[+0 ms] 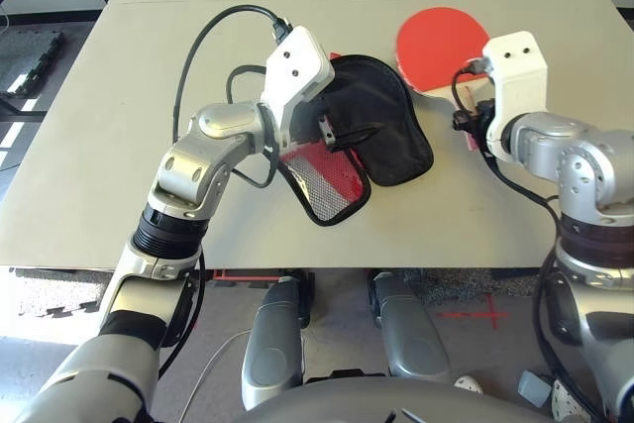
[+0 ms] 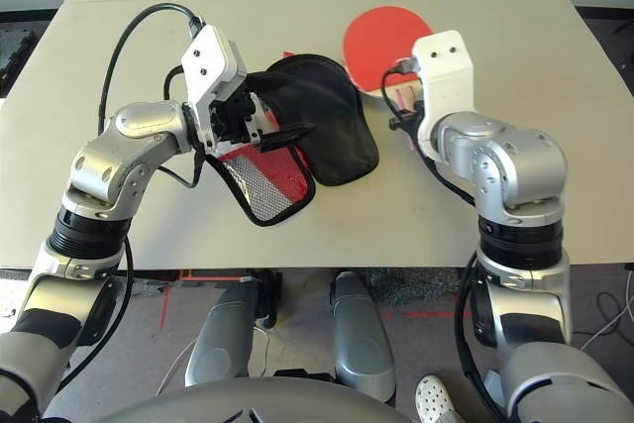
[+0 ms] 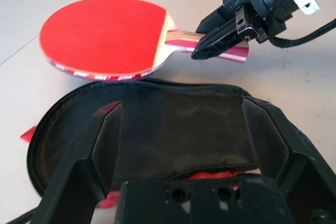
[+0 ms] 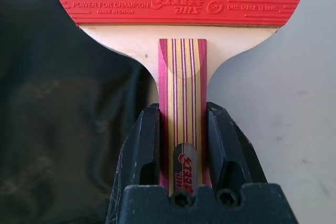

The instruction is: Store the ping-pong paddle in its case and zip it.

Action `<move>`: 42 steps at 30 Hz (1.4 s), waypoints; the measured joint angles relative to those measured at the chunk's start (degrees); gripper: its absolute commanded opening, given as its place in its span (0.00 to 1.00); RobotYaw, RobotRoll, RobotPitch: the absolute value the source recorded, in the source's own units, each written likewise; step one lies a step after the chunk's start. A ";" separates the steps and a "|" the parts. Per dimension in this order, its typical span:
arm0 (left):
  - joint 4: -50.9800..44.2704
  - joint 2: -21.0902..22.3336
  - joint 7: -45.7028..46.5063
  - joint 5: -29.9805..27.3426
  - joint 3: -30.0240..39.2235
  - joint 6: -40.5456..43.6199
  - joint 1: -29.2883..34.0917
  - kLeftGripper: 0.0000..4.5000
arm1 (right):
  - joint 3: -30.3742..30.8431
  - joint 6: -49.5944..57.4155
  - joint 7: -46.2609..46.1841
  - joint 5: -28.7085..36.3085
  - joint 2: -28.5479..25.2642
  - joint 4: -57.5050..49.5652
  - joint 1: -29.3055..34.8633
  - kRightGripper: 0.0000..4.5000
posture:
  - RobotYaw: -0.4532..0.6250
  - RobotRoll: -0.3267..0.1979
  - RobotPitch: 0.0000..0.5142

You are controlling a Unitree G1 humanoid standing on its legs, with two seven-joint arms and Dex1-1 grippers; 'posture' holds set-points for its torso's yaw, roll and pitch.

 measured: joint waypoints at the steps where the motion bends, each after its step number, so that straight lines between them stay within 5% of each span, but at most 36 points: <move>1: -0.68 0.51 0.00 0.28 -0.07 0.36 0.15 1.00 | 0.48 0.00 0.07 -0.07 1.10 0.05 -0.38 0.24 | 0.43 0.62 0.45; 11: -3.19 1.54 0.61 0.54 -0.12 1.95 0.75 1.00 | 6.21 -0.02 2.26 -1.27 5.59 3.79 -0.94 0.24 | 0.45 0.62 0.44; 42: -3.35 1.53 1.01 0.54 -0.19 2.58 1.12 1.00 | 6.84 4.89 4.97 -2.64 7.09 4.16 -0.44 0.24 | 0.45 0.62 0.47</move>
